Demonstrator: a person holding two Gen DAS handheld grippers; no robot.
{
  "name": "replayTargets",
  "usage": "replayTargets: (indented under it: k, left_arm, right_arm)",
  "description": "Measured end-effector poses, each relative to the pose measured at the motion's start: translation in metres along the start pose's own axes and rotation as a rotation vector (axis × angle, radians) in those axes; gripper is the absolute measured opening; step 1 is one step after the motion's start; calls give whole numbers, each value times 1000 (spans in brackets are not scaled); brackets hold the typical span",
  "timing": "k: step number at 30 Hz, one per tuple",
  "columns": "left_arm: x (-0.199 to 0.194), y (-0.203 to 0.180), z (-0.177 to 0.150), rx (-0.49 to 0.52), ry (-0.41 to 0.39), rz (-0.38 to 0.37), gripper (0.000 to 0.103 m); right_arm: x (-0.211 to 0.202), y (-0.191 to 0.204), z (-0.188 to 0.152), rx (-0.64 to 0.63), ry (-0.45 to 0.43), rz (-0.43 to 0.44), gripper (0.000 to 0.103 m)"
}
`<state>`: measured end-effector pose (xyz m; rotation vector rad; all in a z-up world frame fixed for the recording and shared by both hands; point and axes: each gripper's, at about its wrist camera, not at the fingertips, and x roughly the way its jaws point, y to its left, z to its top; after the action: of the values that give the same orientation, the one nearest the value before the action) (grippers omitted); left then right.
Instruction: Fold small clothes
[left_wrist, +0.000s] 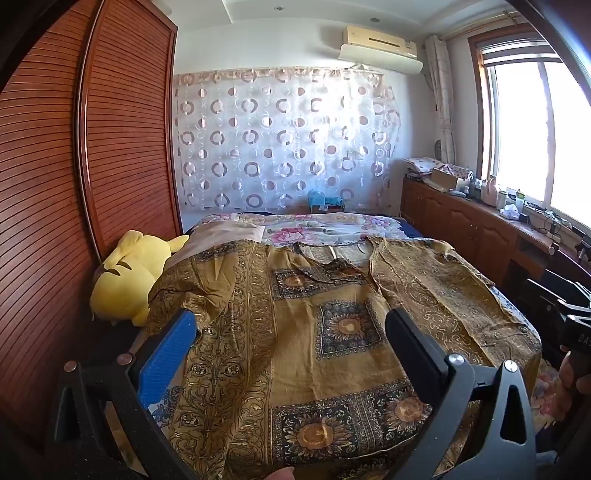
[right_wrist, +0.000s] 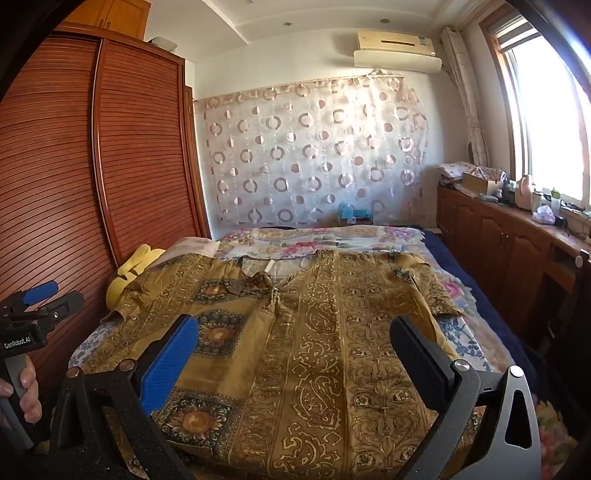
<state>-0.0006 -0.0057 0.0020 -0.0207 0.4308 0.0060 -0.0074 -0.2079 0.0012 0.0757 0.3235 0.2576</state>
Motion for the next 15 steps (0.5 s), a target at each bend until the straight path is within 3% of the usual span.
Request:
replayTargets:
  k: [15]
  left_arm:
    - [0, -1, 0, 5, -2, 2, 102]
  right_arm:
    - [1, 0, 0, 1, 1, -2, 103]
